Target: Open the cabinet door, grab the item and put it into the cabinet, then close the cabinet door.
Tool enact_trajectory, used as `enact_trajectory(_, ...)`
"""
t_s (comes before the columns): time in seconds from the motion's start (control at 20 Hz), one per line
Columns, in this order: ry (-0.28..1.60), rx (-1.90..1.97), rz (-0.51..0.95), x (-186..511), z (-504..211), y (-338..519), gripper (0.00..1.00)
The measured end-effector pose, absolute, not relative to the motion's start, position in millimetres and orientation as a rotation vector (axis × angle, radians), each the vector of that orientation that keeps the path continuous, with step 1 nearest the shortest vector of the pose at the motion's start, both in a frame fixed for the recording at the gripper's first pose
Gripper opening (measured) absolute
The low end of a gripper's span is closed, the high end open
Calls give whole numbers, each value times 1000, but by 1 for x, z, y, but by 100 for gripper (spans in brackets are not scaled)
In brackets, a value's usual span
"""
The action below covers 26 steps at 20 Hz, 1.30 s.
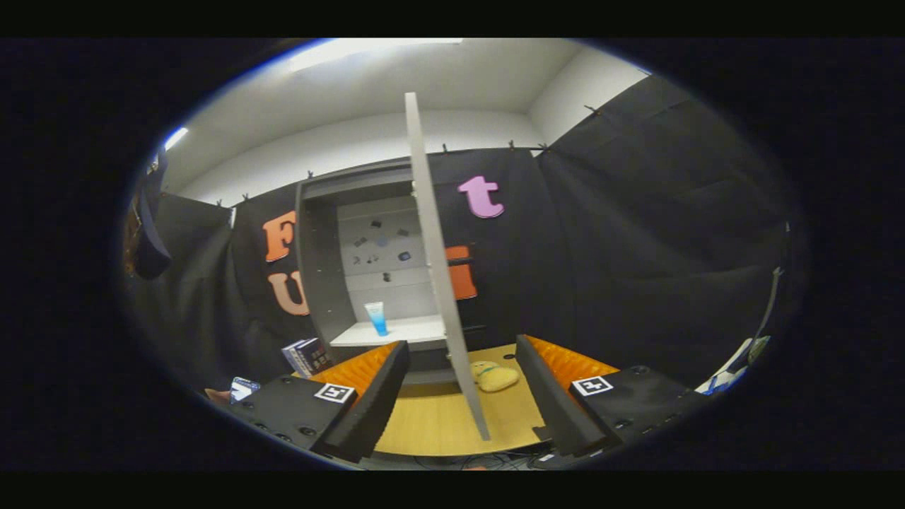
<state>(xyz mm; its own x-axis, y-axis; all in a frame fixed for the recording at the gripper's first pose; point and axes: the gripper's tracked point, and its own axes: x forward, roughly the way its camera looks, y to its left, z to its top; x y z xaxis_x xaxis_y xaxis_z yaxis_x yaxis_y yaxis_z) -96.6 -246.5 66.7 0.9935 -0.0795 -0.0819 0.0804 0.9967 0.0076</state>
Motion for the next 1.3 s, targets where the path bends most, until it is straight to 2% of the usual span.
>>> enact_trajectory(0.15, 57, -27, -257, -97, 75, -299, 96)
enact_trajectory(0.25, 50, -42, -307, -87, 75, -317, 96)
enact_trajectory(0.65, 33, -4, -298, -11, 73, -328, 96)
enact_trajectory(1.3, 42, -45, -233, 8, 67, -312, 94)
